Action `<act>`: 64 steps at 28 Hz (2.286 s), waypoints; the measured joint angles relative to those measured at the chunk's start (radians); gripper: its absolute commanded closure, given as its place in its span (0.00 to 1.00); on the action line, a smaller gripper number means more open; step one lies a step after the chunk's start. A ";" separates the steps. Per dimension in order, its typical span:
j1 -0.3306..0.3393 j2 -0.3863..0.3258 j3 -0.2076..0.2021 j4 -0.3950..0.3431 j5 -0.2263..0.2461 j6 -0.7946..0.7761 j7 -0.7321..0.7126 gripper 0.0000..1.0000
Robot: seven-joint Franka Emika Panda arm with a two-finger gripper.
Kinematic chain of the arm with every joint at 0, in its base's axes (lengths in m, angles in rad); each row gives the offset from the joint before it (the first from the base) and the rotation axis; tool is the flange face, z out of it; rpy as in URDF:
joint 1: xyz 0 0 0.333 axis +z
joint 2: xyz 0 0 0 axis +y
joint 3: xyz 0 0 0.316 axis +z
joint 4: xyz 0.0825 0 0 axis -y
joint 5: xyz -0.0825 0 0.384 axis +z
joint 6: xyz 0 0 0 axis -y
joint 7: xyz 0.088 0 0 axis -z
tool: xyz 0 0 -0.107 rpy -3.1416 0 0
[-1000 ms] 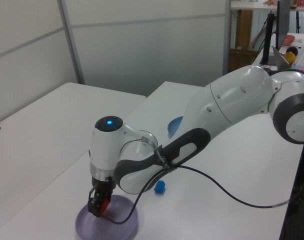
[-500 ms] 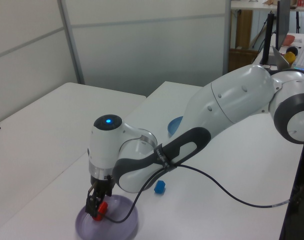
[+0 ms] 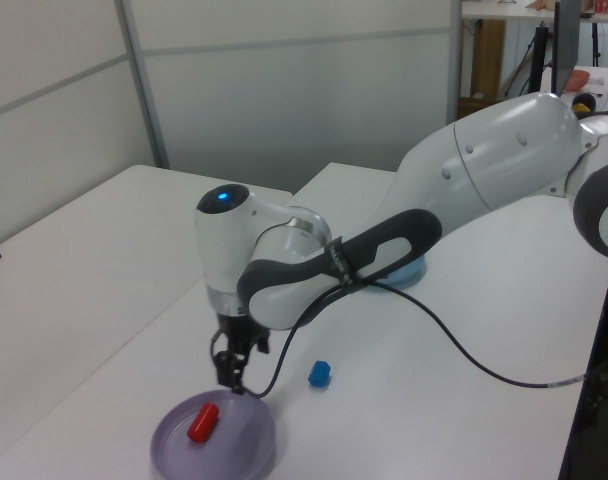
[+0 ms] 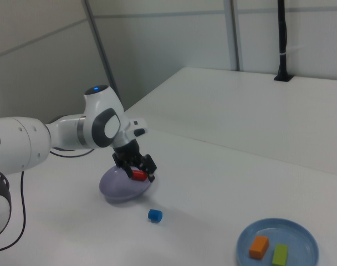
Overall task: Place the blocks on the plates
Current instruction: 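Carry the red block to the lavender plate and release it, then move the gripper to the blue cube and grasp it, then carry the blue cube onto the lavender plate beside the red block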
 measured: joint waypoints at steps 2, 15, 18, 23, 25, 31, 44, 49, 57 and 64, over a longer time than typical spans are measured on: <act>-0.022 -0.008 0.000 -0.021 0.000 -0.021 -0.046 0.00; -0.121 -0.036 -0.002 -0.116 0.000 -0.073 -0.345 0.04; -0.120 -0.037 -0.002 -0.138 0.000 -0.073 -0.350 0.08; -0.117 -0.037 -0.001 -0.170 0.000 -0.073 -0.351 0.42; -0.117 -0.037 0.000 -0.174 0.000 -0.073 -0.351 0.69; -0.118 -0.038 0.000 -0.176 0.000 -0.073 -0.351 1.00; -0.118 -0.078 0.000 -0.155 0.046 -0.071 -0.351 1.00; -0.110 -0.109 0.010 -0.128 0.076 -0.071 -0.351 1.00; -0.036 -0.110 0.032 -0.101 0.086 0.014 -0.257 1.00; 0.058 -0.060 0.033 -0.104 0.069 0.103 -0.143 1.00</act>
